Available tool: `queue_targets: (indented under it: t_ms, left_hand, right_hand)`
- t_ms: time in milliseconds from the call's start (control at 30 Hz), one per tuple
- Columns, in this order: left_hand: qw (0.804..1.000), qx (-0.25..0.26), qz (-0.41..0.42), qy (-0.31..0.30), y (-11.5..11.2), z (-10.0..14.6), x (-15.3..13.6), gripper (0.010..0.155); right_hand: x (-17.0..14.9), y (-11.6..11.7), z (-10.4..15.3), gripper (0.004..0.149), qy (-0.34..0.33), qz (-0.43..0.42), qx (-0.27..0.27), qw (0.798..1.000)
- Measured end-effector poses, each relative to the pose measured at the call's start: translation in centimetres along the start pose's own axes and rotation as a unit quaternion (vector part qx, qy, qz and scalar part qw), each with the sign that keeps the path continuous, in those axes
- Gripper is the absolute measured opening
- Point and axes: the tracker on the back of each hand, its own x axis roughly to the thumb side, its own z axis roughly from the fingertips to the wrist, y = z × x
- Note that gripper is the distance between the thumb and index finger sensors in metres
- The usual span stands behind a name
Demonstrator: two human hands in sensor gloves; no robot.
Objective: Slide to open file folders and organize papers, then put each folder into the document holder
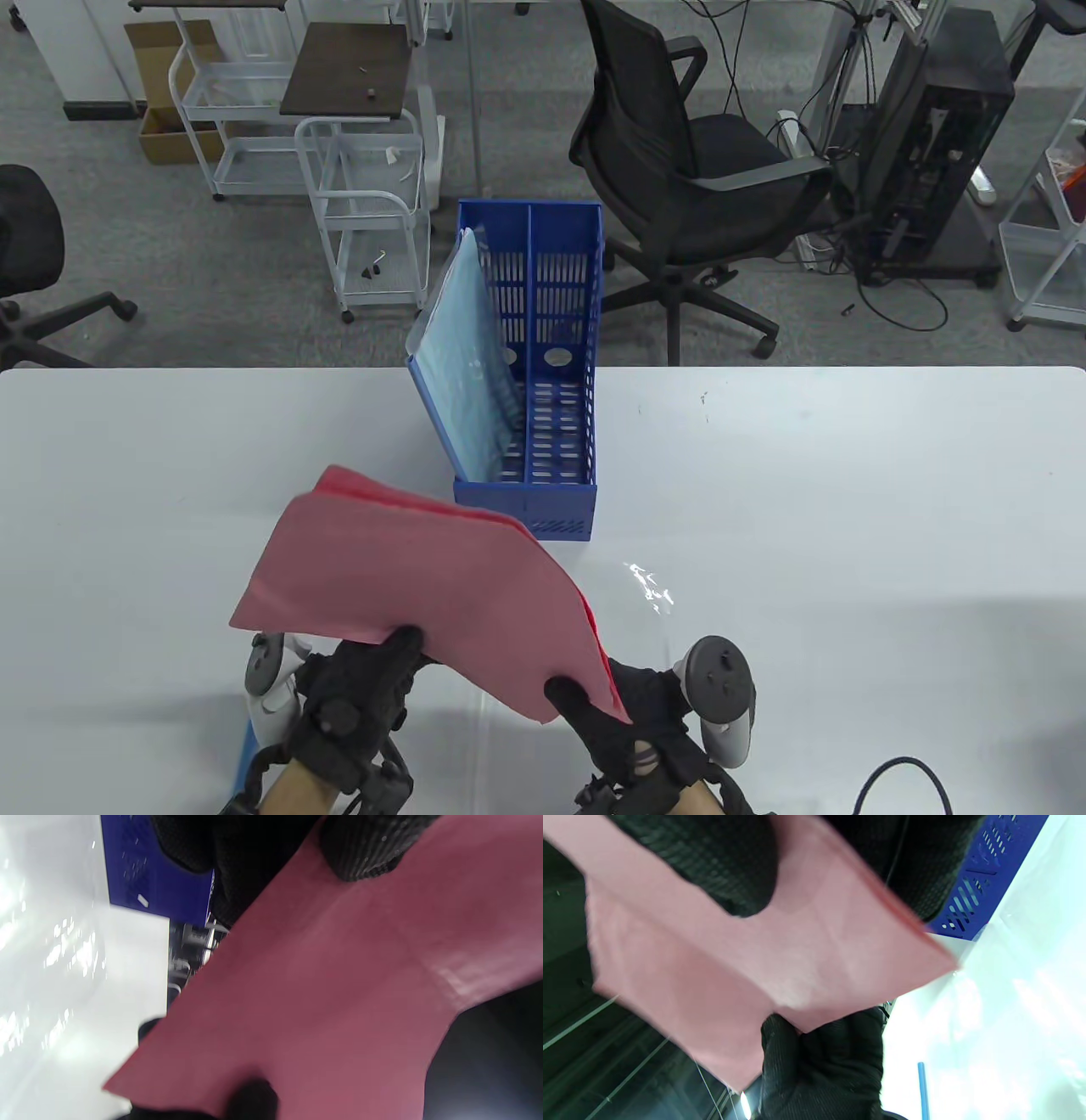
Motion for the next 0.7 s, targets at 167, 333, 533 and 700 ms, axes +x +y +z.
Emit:
queue_targets:
  t_ms: [167,333,533,700]
  left_hand:
    - [0.997,0.046,-0.067,0.006,1.9,0.3,1.2,0.042]
    - [0.989,0.017,-0.138,0.047,2.3,0.1,1.8,0.042]
    - [0.966,-0.04,-0.239,0.085,0.7,-0.3,2.1,0.042]
    - [0.946,-0.055,-0.308,0.079,-0.6,-0.3,2.7,0.042]
  right_hand:
    - [0.7,-3.1,0.1,0.074,-0.022,-0.033,0.007,0.999]
    - [0.5,-6.7,0.6,0.081,0.0,-0.049,-0.035,0.998]
    - [0.4,-7.7,0.9,0.077,0.043,0.047,-0.042,0.997]
    - [1.0,-7.0,0.9,0.051,0.046,0.144,-0.117,0.982]
